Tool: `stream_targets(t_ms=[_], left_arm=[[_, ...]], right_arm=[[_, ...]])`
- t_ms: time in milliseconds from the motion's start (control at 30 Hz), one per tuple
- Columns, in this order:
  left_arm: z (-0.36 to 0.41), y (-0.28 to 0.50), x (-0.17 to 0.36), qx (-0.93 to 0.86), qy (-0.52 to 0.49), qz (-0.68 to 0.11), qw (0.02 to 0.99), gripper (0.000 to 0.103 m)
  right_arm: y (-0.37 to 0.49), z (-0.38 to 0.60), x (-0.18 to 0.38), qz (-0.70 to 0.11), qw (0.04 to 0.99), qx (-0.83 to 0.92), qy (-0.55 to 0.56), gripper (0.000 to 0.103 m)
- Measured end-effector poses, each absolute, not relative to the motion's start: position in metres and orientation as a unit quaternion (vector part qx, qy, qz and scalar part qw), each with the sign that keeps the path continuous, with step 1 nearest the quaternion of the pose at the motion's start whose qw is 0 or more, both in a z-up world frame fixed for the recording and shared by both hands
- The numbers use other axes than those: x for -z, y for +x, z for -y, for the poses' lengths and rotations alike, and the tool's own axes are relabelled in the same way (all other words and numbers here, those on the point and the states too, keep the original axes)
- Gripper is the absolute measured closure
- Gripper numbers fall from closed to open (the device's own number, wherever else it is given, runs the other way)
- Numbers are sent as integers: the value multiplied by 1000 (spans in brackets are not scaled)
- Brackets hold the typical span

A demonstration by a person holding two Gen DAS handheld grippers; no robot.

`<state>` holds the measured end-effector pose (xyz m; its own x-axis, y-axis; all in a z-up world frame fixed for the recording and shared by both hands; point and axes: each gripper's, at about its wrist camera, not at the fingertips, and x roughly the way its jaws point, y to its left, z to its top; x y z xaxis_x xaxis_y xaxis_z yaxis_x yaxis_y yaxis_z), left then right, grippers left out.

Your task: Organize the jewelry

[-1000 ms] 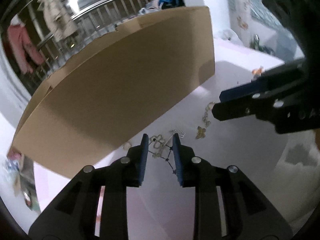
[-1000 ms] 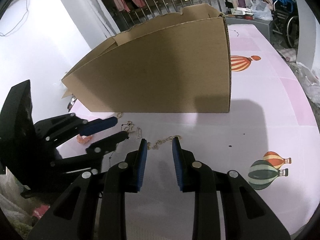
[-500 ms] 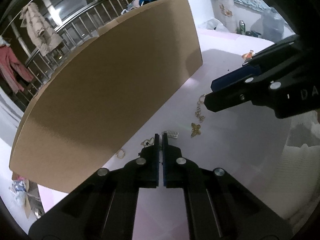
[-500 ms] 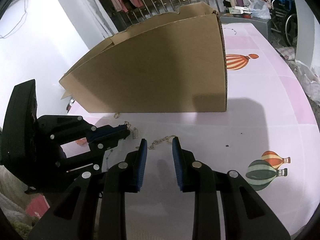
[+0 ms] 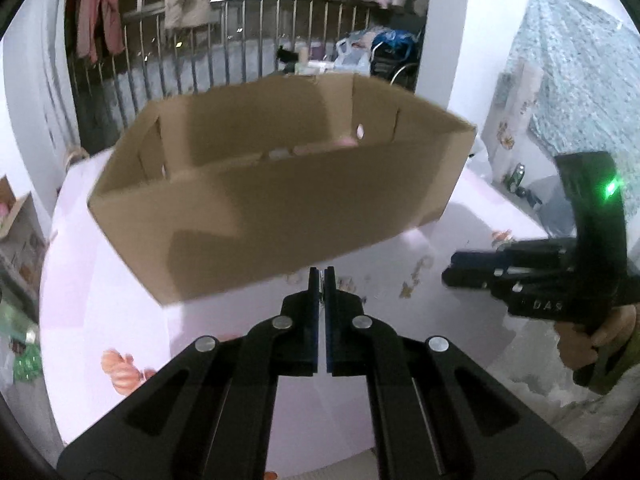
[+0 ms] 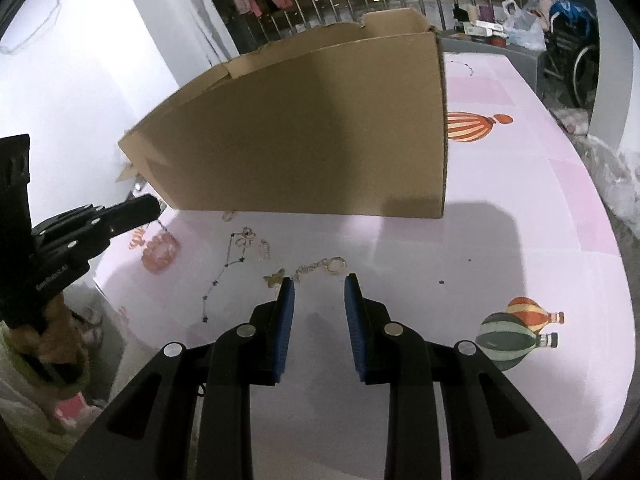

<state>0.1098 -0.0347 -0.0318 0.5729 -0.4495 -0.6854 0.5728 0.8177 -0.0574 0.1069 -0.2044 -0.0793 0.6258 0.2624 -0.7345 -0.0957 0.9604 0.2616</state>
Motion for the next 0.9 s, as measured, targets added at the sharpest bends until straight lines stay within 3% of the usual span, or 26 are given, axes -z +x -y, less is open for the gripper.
stream_targets(t_ms=[433,733,900], left_arm=[[53,101,54,302,81,-382,869,102],[57,102,55,300,76,-389,868,102],[59,100,55,299,77,-386,869,102]], right_arm=[[122,191,82,-417,904,-90,12,77],[127,183,81,-416,906,-79,-13,90],[127,184,81,-419,904,-79,-3,91]])
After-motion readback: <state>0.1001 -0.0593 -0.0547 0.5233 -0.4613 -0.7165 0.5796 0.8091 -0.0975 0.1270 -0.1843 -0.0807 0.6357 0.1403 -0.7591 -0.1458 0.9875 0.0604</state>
